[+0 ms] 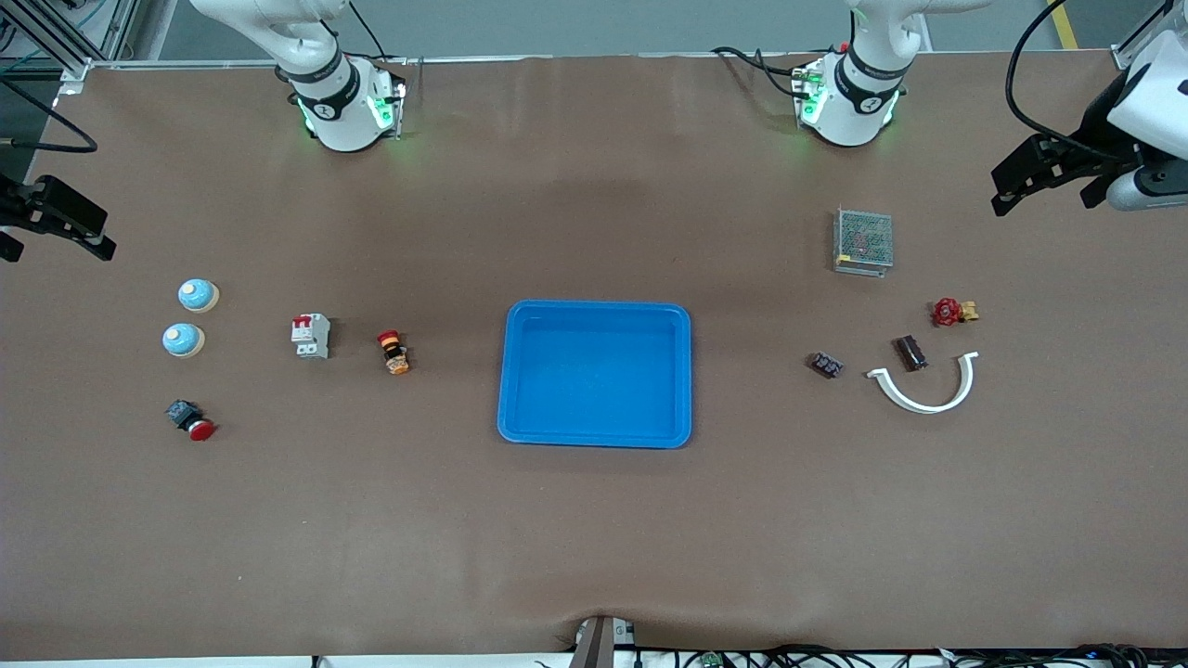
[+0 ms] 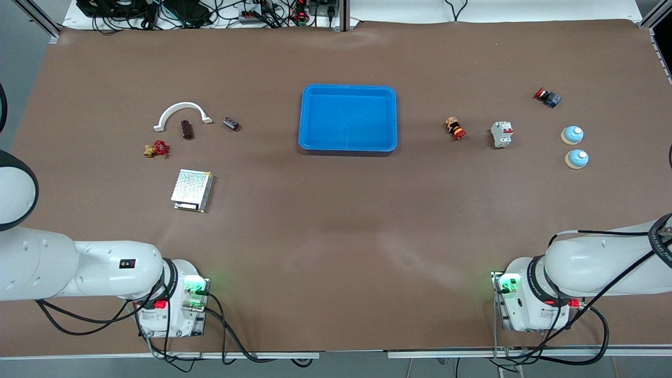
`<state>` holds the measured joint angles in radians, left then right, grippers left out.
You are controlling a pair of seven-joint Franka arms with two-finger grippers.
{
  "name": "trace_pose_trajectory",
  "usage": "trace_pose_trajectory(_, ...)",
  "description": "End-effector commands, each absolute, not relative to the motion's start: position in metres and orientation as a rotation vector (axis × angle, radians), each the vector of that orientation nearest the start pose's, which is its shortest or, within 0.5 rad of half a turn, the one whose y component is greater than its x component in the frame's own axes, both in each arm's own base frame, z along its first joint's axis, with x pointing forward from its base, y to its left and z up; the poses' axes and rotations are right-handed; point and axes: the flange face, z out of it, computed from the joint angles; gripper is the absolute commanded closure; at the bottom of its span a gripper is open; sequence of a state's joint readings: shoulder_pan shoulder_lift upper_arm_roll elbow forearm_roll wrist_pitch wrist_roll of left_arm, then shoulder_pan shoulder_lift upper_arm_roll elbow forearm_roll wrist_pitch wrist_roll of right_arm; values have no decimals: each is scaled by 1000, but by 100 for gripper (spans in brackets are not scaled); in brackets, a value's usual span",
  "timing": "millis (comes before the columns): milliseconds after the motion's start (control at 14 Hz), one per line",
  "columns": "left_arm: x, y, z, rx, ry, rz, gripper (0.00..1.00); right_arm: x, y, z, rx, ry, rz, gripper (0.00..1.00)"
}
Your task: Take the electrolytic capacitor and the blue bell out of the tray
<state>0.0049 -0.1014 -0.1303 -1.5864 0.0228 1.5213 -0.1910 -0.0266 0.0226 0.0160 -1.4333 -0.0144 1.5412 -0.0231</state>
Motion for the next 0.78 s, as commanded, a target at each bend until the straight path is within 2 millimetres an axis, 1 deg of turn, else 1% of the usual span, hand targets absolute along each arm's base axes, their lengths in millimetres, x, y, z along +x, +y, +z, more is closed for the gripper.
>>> trace_pose_trajectory(0, 507, -63, 673, -3126, -83, -81, 0, 546, -3, 675, -3140, 36, -80, 0)
trace_pose_trajectory(285, 507, -64, 673, -3127, -73, -84, 0, 547, 2, 670, -3100, 68, -46, 0)
trace_pose_trajectory(499, 508, -63, 679, -3128, -83, -110, 0, 547, 2, 670, -3081, 74, -55, 0)
trace_pose_trajectory(713, 507, -62, 678, -3128, -73, -96, 0, 548, 0, 667, -3082, 77, -48, 0)
